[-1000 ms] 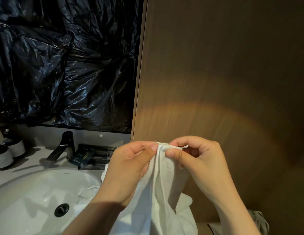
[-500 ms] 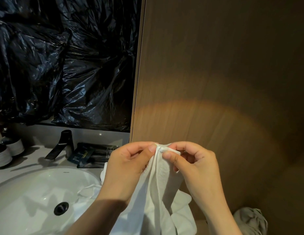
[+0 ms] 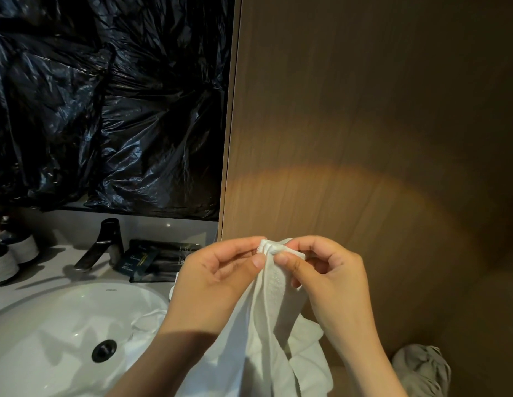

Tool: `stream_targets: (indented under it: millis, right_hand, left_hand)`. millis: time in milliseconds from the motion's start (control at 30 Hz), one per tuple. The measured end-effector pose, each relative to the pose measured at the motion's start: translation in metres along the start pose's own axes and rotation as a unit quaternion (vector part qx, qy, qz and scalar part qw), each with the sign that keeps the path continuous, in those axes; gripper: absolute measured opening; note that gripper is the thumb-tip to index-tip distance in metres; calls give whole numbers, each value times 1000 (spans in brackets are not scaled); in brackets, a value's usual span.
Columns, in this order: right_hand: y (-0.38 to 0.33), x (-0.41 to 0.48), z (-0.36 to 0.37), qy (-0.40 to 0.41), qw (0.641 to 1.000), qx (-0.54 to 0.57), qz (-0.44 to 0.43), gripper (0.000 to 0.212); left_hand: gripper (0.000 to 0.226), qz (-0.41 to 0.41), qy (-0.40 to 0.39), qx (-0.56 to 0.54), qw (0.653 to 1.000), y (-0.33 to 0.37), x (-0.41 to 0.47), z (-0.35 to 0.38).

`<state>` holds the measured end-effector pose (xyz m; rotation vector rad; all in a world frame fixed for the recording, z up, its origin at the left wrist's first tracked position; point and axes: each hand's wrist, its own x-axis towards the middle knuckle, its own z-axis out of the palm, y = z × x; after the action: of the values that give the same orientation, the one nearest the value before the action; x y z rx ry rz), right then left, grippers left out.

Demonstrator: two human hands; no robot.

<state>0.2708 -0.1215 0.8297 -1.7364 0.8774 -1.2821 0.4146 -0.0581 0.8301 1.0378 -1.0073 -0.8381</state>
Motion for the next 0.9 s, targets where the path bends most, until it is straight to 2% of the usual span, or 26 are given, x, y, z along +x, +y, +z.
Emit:
stream_targets:
  millis: [333,533,600,733,900]
  right_hand:
    - [-2,2,-3,-38,999,-1,-12,19]
    - [14,5,-42,-72,987,-140,12,9]
    - [22,7,-55,-75,976,-205,4,12]
    - [26,11,-71,-100,954,-280,-27,15]
    - [15,25,-74,-74,932,-337,-109,18]
  left_hand:
    - [24,28,14,15,999,-4,3,-7]
    - [24,52,44,27,997,2,15,-23]
    - [23,60,52,37,996,6,21,-28]
    - [22,92,60,95,989,13,34,-36]
    - [25,122,76,149,978,19,45,-43]
